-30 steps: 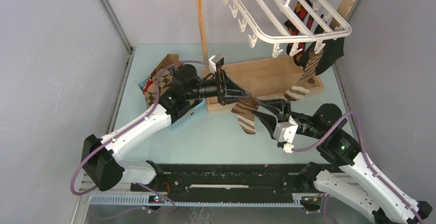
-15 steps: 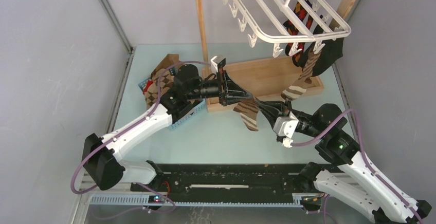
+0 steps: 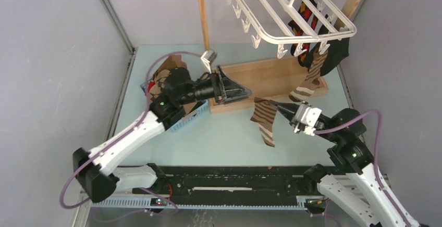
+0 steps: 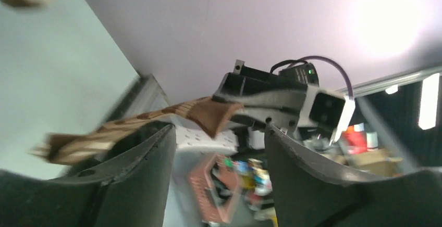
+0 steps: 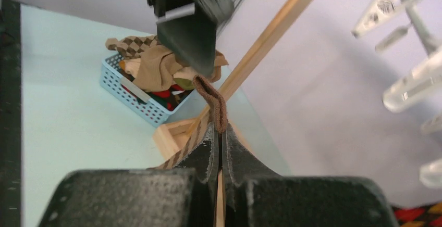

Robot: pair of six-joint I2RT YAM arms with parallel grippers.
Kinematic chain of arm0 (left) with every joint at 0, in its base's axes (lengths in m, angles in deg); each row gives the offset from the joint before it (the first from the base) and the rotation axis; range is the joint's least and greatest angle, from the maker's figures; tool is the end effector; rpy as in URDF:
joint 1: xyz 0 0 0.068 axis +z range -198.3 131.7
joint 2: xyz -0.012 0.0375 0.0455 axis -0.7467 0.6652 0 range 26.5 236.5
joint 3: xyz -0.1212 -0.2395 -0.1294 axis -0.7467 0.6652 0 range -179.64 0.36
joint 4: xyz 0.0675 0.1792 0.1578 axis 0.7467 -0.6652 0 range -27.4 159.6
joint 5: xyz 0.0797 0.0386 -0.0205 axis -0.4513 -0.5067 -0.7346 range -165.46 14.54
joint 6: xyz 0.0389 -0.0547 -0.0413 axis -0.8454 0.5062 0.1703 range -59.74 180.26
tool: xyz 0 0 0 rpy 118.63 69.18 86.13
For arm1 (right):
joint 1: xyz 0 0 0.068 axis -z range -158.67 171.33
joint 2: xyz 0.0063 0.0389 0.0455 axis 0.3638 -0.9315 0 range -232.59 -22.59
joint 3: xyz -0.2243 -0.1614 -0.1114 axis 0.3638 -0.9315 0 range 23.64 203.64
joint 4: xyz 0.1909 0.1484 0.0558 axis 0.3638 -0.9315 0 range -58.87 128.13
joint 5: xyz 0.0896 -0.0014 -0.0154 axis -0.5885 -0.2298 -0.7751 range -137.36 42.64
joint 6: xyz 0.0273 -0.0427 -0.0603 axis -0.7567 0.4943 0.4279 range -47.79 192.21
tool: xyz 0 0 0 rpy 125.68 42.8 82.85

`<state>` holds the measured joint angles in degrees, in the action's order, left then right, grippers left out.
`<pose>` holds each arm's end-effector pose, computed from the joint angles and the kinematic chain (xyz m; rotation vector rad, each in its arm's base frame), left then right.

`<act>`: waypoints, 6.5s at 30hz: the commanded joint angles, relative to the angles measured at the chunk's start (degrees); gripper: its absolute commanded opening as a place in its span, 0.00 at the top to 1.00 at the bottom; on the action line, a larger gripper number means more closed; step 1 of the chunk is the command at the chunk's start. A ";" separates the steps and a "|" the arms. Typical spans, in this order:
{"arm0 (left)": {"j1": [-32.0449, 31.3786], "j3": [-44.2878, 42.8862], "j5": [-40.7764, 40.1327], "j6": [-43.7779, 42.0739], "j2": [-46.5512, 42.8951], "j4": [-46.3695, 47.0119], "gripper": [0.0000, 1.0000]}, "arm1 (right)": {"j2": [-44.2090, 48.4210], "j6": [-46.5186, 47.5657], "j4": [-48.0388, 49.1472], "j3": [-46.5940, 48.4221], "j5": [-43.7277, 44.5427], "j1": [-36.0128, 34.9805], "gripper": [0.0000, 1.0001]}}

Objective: Clip the socks to the hanger
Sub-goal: Pick up the sock from the bin, then open the clamp at the hanger.

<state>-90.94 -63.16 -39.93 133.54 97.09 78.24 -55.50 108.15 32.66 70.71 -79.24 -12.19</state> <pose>0.1861 -0.2246 0.4217 0.1001 1.9713 -1.9520 0.0766 0.0936 0.4055 -1.1614 0.8713 0.3595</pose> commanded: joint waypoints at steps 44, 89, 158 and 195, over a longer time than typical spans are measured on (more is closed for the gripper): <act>-9.48 5.44 1.87 -69.77 5.41 38.79 0.37 | 1.89 -38.10 8.72 1.19 -27.62 30.94 1.00; -15.91 -19.19 -33.20 -65.90 28.80 46.29 0.07 | -1.55 -41.66 6.72 0.44 -25.70 57.16 1.00; -11.86 -38.22 -24.33 -57.10 43.58 48.33 0.33 | -2.91 -45.25 10.66 -1.98 -24.54 56.63 1.00; -11.95 -36.88 -22.08 -63.72 44.43 45.67 0.18 | -2.35 -44.02 9.26 -2.51 -24.62 56.37 1.00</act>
<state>-103.02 -98.42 -62.86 71.18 140.96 123.66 -58.25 64.20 40.88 68.31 -104.27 44.47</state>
